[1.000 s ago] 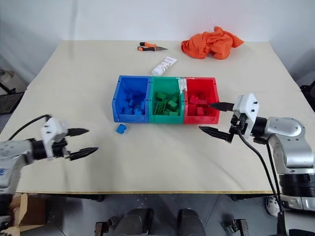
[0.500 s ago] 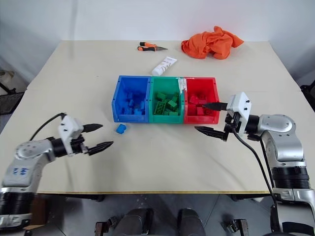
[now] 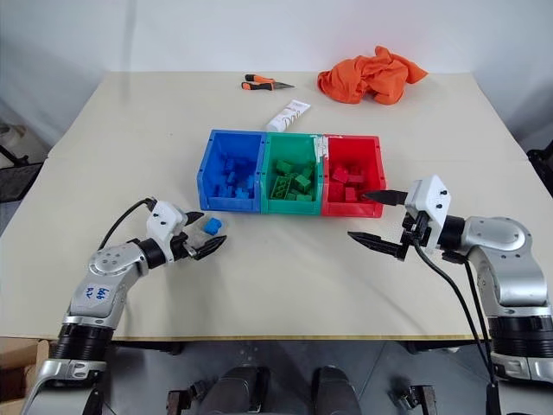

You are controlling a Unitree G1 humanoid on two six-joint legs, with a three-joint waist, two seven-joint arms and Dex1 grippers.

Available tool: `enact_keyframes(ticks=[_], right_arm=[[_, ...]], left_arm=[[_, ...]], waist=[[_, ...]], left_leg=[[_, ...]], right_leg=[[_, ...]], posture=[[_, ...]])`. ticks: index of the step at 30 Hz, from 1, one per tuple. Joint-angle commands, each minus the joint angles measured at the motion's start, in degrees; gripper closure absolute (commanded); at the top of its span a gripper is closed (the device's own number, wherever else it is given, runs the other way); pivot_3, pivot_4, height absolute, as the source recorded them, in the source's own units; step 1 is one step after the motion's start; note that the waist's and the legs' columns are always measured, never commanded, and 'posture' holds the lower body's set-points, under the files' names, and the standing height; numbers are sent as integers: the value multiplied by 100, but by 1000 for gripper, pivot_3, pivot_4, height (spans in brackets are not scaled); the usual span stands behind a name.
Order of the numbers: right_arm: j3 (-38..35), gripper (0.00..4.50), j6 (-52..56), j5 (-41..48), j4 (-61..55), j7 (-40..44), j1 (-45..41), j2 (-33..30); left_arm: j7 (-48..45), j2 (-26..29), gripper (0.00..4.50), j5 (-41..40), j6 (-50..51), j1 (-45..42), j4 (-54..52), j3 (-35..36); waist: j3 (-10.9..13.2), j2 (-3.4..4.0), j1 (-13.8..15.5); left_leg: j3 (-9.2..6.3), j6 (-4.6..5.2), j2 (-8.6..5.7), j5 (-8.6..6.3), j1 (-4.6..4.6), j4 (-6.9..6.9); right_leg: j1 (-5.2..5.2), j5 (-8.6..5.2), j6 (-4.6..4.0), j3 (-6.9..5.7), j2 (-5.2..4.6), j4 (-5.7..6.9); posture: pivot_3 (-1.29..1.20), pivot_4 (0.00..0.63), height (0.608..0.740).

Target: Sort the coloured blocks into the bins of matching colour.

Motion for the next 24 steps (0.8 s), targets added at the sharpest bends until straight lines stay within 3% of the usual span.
enact_keyframes(ticks=[1,4,7,17,24], right_arm=[[-211,0,30,140,-254,-63,20,-121],[-224,0,44,134,-271,-87,23,-130],[-234,0,53,123,-267,-99,9,-146],[-237,0,31,112,-231,-128,-9,-189],[-280,0,17,116,-257,-180,9,-191]], left_arm=[[112,-43,42,85,47,-82,-93,-98],[83,-29,42,84,171,-113,-37,-166],[66,-1,596,82,255,-116,-43,-197],[-190,209,3570,-136,745,57,-498,-143],[-225,254,3569,-596,1413,-557,-1174,67]], waist=[[0,0,7],[0,0,32],[0,0,58],[0,0,69],[0,0,100]], left_leg=[[0,0,0,0,0,0],[1,0,0,0,0,1],[1,0,-1,0,0,1],[3,0,0,0,2,1],[1,0,-1,0,-2,1]], right_leg=[[0,0,0,0,0,0],[0,0,0,0,0,0],[1,0,0,1,-1,-4],[2,0,0,2,0,-20],[2,0,0,3,0,-21]], posture=[[0,150,740],[0,150,740],[0,150,740],[0,150,740],[0,150,740]])
